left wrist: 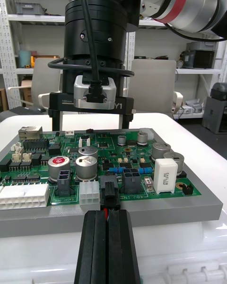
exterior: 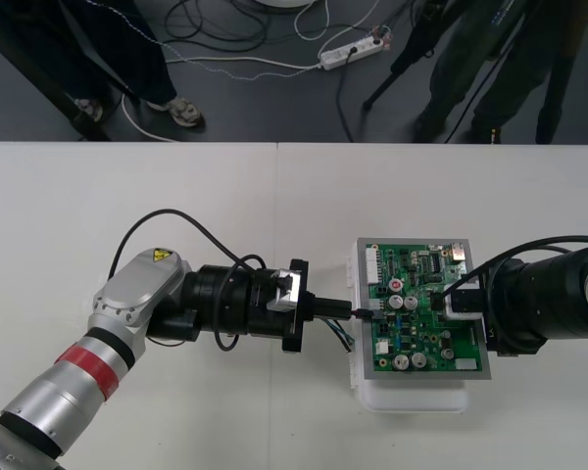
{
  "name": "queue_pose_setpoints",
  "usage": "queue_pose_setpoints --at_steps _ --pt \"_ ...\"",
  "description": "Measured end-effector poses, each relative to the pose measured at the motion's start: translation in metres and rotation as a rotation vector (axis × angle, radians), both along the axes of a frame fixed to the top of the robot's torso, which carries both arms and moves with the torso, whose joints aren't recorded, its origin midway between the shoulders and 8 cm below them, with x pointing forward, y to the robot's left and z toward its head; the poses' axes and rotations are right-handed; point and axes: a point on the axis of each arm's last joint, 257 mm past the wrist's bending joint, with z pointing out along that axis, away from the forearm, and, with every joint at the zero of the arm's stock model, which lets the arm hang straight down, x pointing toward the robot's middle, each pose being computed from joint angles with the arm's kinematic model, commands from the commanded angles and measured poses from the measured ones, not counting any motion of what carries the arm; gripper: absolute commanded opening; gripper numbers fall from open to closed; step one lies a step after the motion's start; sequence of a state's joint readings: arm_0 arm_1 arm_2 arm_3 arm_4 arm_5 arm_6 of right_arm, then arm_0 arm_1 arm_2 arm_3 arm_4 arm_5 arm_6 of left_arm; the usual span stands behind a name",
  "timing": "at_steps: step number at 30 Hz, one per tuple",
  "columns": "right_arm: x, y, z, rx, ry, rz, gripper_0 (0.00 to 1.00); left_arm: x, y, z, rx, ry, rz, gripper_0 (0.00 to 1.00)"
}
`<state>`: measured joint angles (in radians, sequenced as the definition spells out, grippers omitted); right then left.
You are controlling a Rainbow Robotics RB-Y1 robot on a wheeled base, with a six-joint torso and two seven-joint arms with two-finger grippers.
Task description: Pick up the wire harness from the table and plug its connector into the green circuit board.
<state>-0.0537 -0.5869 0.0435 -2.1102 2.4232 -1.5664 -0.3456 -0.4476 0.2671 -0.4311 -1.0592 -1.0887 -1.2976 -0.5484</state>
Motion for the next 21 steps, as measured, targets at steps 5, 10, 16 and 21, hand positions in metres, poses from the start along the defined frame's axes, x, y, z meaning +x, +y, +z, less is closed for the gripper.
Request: queue_pose_setpoints --at_steps 5,10,16,21 --pt "0.0 -0.0002 0.0 0.0 0.0 0.0 1.0 0.0003 -0.0003 -0.0003 0.001 0.0 0.002 0.0" --pt "0.0 -0.0002 -0.0001 -0.001 0.0 0.0 1.0 0.0001 -0.0009 -0.0006 0.002 0.0 0.001 0.0" --pt "0.0 -0.0002 -0.0001 -0.001 0.0 0.0 1.0 0.0 -0.0013 -0.0006 0.001 0.0 0.001 0.0" --pt "0.0 -0.0002 -0.0001 -0.001 0.0 0.0 1.0 -0.0009 -0.0035 -0.0006 0.001 -0.001 -0.002 0.0"
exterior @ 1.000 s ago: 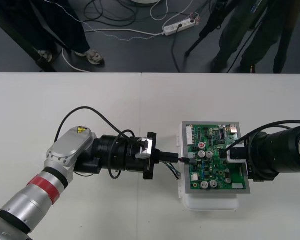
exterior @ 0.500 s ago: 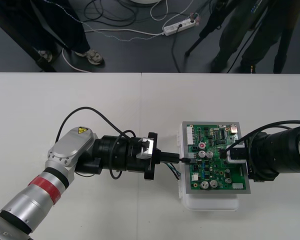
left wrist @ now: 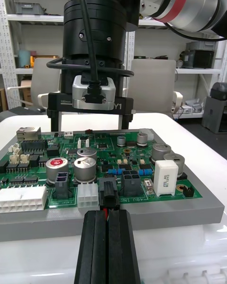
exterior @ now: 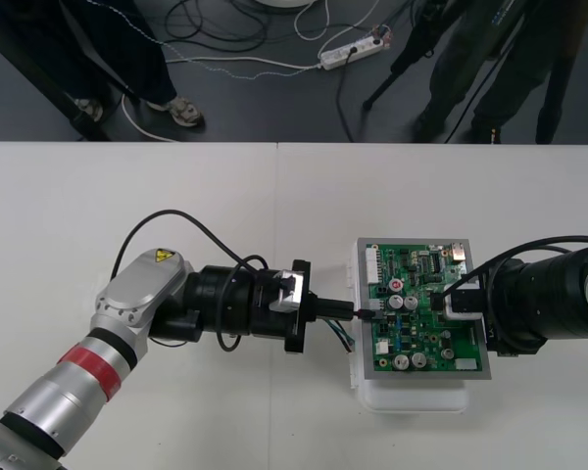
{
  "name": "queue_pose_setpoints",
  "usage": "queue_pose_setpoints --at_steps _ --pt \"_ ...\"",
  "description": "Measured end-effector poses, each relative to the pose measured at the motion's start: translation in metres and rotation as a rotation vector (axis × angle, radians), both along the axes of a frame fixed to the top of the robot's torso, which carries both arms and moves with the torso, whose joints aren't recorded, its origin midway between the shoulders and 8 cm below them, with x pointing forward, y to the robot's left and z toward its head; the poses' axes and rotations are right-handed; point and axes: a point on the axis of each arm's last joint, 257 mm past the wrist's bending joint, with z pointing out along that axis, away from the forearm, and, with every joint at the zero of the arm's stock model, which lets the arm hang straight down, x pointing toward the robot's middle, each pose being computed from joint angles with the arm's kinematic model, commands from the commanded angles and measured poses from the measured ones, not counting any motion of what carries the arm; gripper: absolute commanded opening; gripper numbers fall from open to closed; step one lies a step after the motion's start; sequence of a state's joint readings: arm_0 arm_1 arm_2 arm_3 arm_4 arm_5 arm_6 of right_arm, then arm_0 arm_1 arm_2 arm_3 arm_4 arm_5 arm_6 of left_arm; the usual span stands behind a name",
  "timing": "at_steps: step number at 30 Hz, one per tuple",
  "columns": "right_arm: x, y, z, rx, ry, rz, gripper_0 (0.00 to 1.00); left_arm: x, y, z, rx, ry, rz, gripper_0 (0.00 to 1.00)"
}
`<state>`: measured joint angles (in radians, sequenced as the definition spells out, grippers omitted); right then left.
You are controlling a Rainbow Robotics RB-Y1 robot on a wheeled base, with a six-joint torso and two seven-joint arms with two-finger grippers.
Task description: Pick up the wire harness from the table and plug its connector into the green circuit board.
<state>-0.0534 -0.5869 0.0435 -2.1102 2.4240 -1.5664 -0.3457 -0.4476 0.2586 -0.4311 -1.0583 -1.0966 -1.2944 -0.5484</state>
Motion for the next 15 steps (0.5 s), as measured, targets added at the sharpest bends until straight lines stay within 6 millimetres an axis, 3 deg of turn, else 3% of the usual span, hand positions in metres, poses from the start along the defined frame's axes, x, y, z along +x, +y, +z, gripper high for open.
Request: queue_pose_setpoints --at_steps 15 --pt "0.0 0.0 0.0 0.0 0.0 0.0 1.0 0.0004 -0.0011 -0.0005 0.001 -0.001 0.002 0.0"
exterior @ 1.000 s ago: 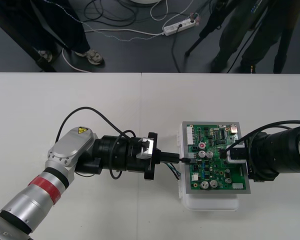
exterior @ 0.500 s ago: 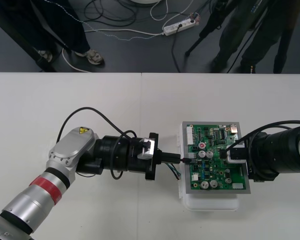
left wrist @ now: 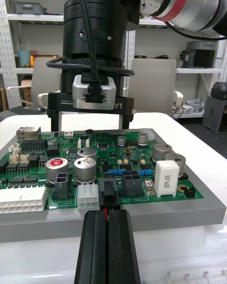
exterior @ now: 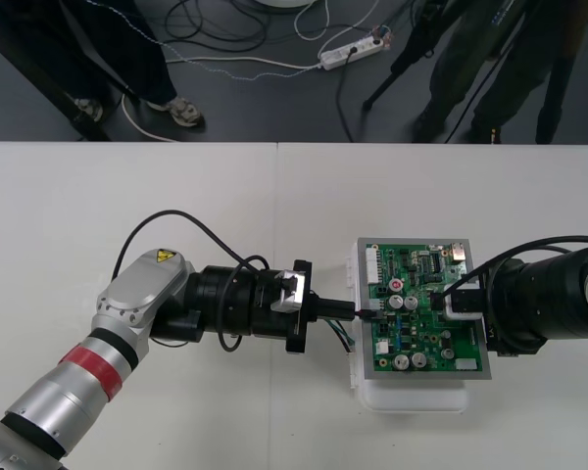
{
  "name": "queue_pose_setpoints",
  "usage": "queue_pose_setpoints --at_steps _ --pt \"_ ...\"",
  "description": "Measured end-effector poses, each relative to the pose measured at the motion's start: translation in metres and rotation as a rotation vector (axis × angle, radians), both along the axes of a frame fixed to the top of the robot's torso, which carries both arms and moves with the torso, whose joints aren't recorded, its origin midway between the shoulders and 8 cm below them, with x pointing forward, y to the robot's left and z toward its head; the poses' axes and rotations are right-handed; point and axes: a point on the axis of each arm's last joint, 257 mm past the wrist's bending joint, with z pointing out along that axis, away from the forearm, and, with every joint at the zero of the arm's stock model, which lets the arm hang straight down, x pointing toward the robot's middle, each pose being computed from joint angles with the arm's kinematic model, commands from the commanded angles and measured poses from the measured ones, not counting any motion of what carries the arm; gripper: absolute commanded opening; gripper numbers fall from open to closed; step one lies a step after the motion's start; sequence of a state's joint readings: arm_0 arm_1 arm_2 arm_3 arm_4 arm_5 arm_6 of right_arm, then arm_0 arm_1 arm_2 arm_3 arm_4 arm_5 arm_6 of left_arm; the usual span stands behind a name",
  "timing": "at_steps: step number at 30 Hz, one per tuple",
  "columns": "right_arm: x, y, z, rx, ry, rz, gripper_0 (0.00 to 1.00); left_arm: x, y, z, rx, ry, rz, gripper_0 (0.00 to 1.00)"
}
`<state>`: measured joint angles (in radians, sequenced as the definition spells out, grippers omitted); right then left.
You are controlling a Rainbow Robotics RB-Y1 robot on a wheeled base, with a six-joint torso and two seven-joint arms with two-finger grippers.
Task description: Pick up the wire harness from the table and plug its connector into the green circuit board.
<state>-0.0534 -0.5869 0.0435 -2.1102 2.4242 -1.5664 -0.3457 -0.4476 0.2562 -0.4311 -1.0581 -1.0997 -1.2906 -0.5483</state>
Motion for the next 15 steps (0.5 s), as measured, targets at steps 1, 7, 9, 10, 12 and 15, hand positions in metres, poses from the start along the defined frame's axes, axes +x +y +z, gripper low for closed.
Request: queue_pose_setpoints --at_steps 1,7,9,10,12,15 --pt "0.0 0.0 0.0 0.0 0.0 0.0 1.0 0.0 0.0 0.0 0.0 0.0 0.0 0.0" --pt "0.0 0.0 0.0 0.0 0.0 0.0 1.0 0.0 0.0 -0.0001 0.0 0.0 0.0 0.0" --pt "0.0 0.0 0.0 0.0 0.0 0.0 1.0 0.0 0.0 -0.0001 0.0 0.0 0.0 0.0" --pt "0.0 0.0 0.0 0.0 0.0 0.0 1.0 0.0 0.0 -0.0001 0.0 0.0 0.0 0.0" --pt "0.0 0.0 0.0 0.0 0.0 0.0 1.0 0.0 0.0 -0.0001 0.0 0.0 0.0 0.44" --pt "0.0 0.0004 0.0 0.001 0.0 0.0 1.0 -0.0005 -0.0021 0.0009 -0.004 0.0 -0.001 0.84"
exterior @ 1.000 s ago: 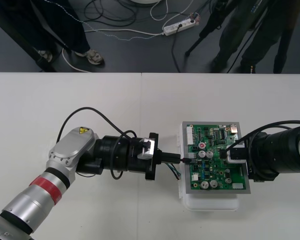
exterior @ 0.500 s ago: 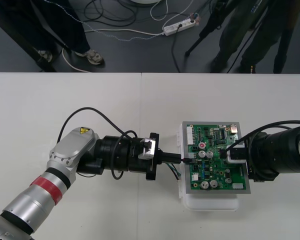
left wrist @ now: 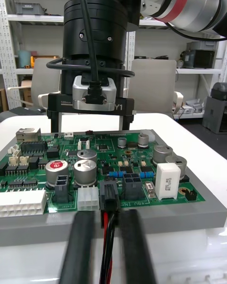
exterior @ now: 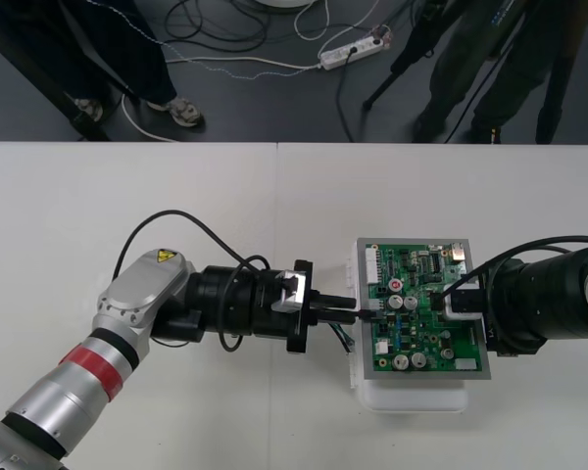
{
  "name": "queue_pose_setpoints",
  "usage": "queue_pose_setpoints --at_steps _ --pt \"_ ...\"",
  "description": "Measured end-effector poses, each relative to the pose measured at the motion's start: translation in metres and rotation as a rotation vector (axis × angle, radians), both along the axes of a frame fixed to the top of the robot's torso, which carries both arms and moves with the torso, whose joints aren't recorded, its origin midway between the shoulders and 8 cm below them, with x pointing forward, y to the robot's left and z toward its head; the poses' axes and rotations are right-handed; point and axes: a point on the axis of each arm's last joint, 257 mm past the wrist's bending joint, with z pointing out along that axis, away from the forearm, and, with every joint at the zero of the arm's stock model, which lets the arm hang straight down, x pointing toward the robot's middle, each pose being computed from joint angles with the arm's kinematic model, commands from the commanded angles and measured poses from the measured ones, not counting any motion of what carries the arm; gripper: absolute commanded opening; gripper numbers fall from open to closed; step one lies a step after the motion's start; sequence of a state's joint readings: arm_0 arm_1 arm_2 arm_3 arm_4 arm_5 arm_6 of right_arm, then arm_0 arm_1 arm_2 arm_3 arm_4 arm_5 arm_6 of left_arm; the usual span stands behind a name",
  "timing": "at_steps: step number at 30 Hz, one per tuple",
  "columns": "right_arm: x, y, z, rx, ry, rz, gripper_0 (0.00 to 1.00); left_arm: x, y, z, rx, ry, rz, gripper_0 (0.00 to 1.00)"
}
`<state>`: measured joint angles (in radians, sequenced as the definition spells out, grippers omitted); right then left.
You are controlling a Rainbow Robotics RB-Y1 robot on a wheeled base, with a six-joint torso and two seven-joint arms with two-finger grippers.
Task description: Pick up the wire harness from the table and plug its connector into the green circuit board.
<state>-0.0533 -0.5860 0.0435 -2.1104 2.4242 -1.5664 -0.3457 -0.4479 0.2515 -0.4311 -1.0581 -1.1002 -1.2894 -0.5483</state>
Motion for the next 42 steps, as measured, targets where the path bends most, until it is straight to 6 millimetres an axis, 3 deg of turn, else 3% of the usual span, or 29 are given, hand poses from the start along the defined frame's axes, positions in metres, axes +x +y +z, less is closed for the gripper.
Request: queue_pose_setpoints --at_steps 2,3,30,35,42 --pt "0.0 0.0 0.0 0.0 0.0 0.0 1.0 -0.001 -0.002 0.001 -0.005 0.001 -0.002 0.98" --pt "0.0 0.0 0.0 0.001 0.0 0.0 1.0 -0.001 -0.003 0.002 -0.007 0.001 -0.002 1.0" --pt "0.002 -0.003 0.003 0.003 -0.007 -0.01 1.0 0.0 -0.004 0.004 -0.016 0.004 0.002 1.0" --pt "0.004 -0.005 0.004 0.0 -0.012 -0.016 1.0 0.005 0.006 0.0 0.001 0.002 0.013 1.0" --pt "0.011 -0.018 0.012 0.001 -0.035 -0.051 1.0 0.017 0.037 -0.009 0.053 -0.01 0.046 1.0"
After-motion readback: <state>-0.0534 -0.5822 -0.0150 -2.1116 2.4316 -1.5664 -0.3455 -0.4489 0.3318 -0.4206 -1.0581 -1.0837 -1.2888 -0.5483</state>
